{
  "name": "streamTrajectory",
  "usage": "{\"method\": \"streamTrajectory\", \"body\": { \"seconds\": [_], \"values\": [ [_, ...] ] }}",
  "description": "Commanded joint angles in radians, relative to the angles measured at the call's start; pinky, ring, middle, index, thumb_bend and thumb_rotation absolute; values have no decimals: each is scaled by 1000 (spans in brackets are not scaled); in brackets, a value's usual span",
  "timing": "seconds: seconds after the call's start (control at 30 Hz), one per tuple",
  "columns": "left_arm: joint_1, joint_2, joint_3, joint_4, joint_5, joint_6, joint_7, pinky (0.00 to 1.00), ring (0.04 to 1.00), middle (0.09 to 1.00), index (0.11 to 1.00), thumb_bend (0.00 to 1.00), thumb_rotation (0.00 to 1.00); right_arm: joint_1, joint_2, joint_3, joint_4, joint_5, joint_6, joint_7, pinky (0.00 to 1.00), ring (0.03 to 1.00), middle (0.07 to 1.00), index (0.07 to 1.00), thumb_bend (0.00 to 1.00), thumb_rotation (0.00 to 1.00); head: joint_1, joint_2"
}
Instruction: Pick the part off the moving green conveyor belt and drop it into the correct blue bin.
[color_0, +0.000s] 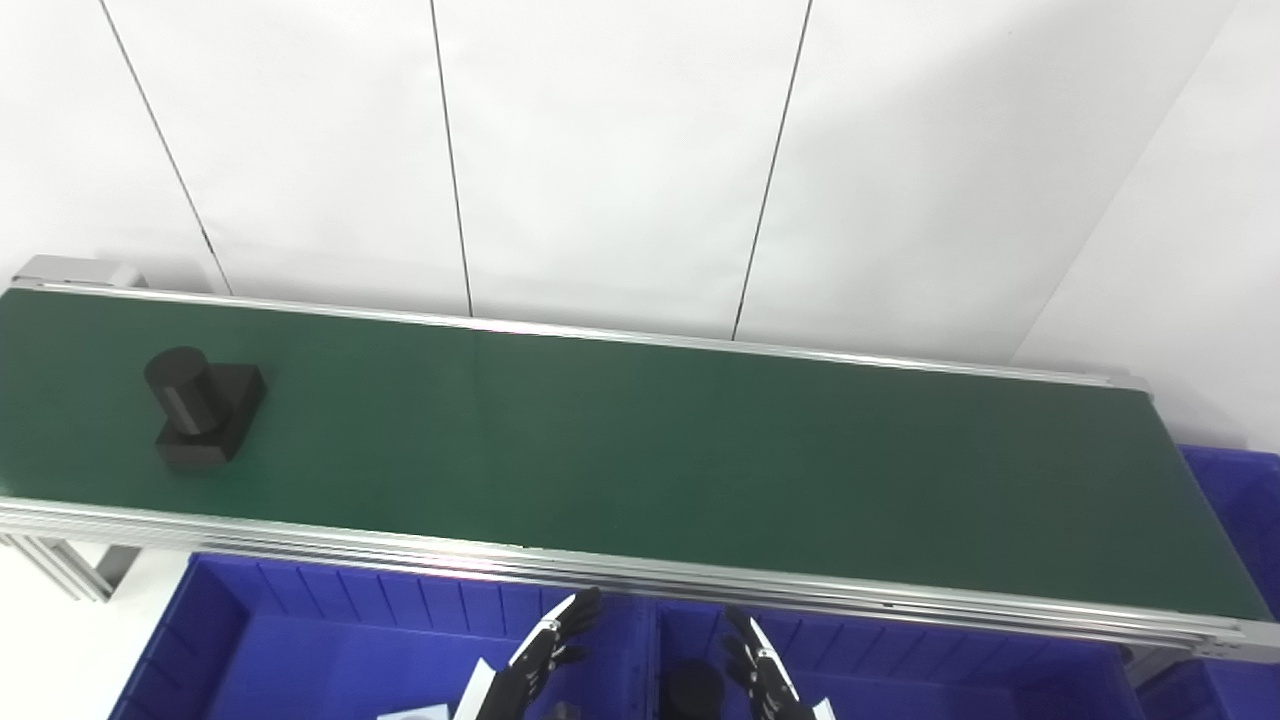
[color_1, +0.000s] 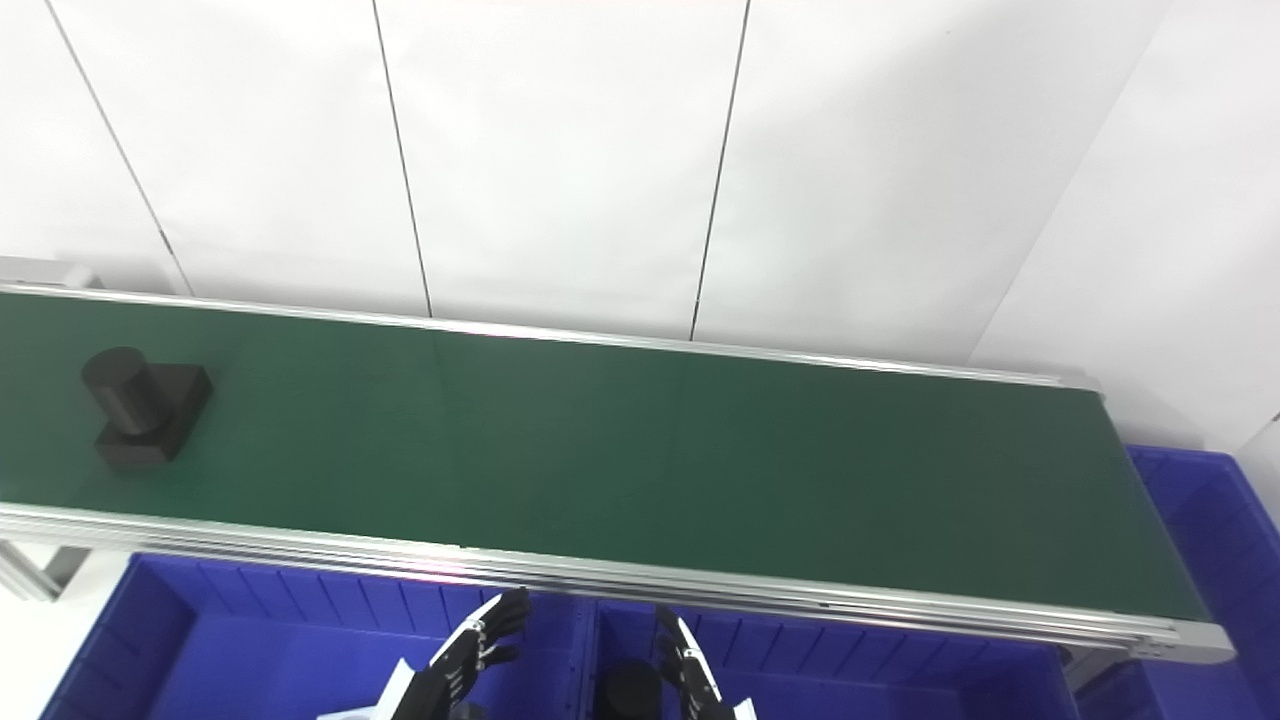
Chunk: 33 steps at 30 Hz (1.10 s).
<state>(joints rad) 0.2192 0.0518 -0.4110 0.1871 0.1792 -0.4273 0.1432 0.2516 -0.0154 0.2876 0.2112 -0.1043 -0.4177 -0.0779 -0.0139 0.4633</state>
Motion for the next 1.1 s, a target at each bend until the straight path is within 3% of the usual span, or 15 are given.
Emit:
{"method": "streamTrajectory", "body": {
  "seconds": [0.0,0.2,0.33,0.47,0.73,1.07],
  "values": [
    [-16,3,-6,-14,-3,-43,29,811,885,886,882,824,1000,-12,-4,8,-13,5,-52,-8,928,953,983,951,883,972,0,-1],
    [-25,-7,-35,1,20,-43,73,796,871,871,871,772,1000,-9,-18,0,-16,24,-52,-5,935,952,977,957,872,966,104,-11],
    [-39,-7,-61,24,29,-43,106,798,869,872,867,825,1000,-14,-25,-7,-8,36,-52,1,954,960,981,971,876,978,140,-22],
    [-48,-5,-80,34,23,-42,127,775,858,862,850,843,1000,-17,-28,-10,-1,45,-52,10,975,971,995,988,890,992,141,-24],
    [-56,6,-104,37,31,-42,170,758,852,856,841,764,975,-17,-31,-7,3,44,-52,11,995,979,997,991,858,1000,140,-28],
    [-64,20,-126,44,36,-43,203,754,850,854,841,753,958,-17,-27,-8,5,50,-52,15,995,979,997,989,848,997,134,-32]
  ]
}}
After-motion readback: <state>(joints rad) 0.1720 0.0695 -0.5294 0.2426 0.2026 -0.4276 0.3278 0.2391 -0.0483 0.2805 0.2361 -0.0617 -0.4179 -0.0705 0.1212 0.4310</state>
